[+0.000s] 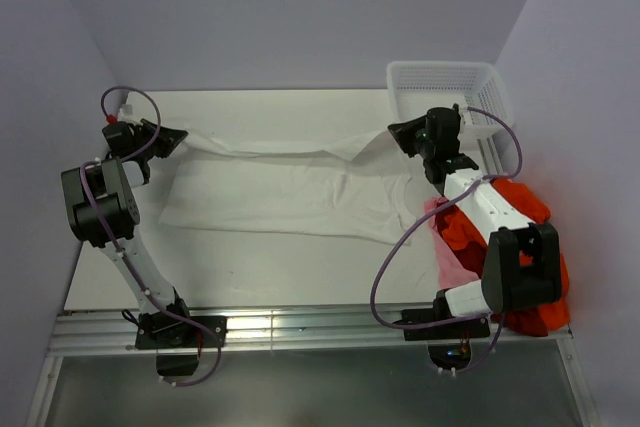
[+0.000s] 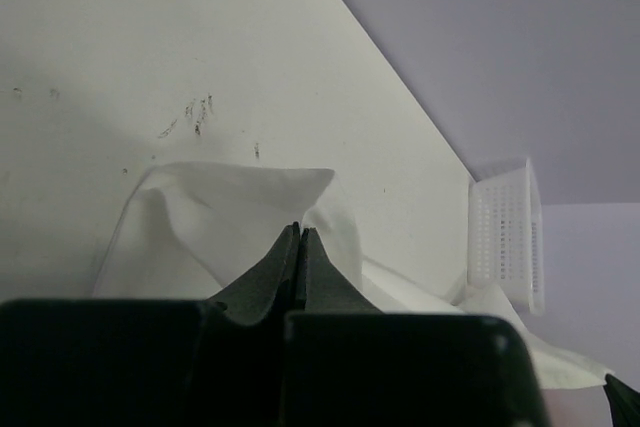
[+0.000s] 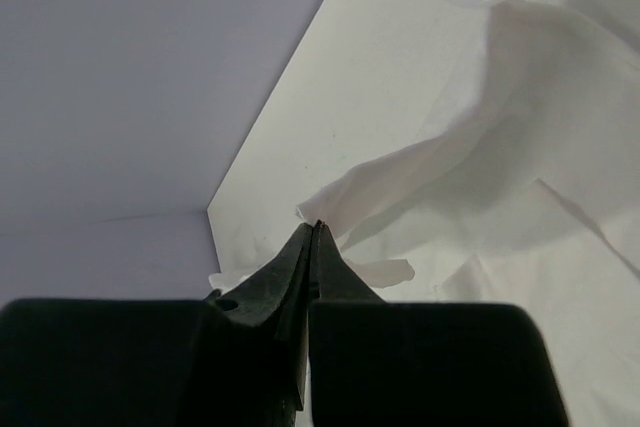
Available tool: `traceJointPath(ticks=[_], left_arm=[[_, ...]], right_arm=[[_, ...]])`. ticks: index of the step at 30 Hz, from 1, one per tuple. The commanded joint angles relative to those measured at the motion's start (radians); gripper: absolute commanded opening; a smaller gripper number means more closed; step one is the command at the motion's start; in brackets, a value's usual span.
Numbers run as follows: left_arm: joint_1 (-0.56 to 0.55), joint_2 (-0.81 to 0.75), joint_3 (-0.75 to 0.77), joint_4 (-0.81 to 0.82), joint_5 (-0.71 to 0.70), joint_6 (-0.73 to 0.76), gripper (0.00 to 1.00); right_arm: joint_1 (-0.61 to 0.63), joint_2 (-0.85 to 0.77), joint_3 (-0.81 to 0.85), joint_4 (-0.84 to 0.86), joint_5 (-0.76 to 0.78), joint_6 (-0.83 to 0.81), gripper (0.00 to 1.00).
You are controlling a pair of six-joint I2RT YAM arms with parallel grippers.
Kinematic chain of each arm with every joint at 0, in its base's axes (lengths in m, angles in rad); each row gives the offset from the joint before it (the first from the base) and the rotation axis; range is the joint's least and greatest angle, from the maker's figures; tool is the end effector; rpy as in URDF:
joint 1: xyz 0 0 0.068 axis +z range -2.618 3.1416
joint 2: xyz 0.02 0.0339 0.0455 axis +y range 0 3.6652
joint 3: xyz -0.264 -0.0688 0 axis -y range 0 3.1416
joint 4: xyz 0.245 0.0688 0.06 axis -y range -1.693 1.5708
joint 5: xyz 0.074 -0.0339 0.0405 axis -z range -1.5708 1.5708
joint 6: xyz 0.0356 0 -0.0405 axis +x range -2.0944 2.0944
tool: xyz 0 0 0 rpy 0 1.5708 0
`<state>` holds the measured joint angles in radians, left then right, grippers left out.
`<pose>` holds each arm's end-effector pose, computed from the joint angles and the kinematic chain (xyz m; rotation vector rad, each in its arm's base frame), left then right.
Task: Roll the t-shirts
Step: Fold the tshirt
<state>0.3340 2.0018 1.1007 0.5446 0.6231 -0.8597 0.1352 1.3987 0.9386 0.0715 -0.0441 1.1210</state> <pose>0.4091 0.1200 0.1626 -0.7258 1.8343 -0.9462 0.3192 0.0450 0.2771 0.9487 1.8308 0.8499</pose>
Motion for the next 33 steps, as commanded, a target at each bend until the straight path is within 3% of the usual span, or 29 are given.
traceJointPath(ticks=[1, 17, 33], left_arm=[[0.026, -0.063, -0.032, 0.089, 0.032, -0.021, 0.00], [0.039, -0.066, -0.096, 0.040, 0.055, 0.007, 0.00], [0.040, -0.051, -0.136, -0.026, 0.085, 0.042, 0.03]], right_arm=[[0.007, -0.050, -0.021, 0.010, 0.029, -0.021, 0.00], [0.047, -0.112, -0.241, 0.048, 0.043, -0.003, 0.00], [0.069, -0.147, -0.337, 0.019, 0.112, -0.026, 0.00]])
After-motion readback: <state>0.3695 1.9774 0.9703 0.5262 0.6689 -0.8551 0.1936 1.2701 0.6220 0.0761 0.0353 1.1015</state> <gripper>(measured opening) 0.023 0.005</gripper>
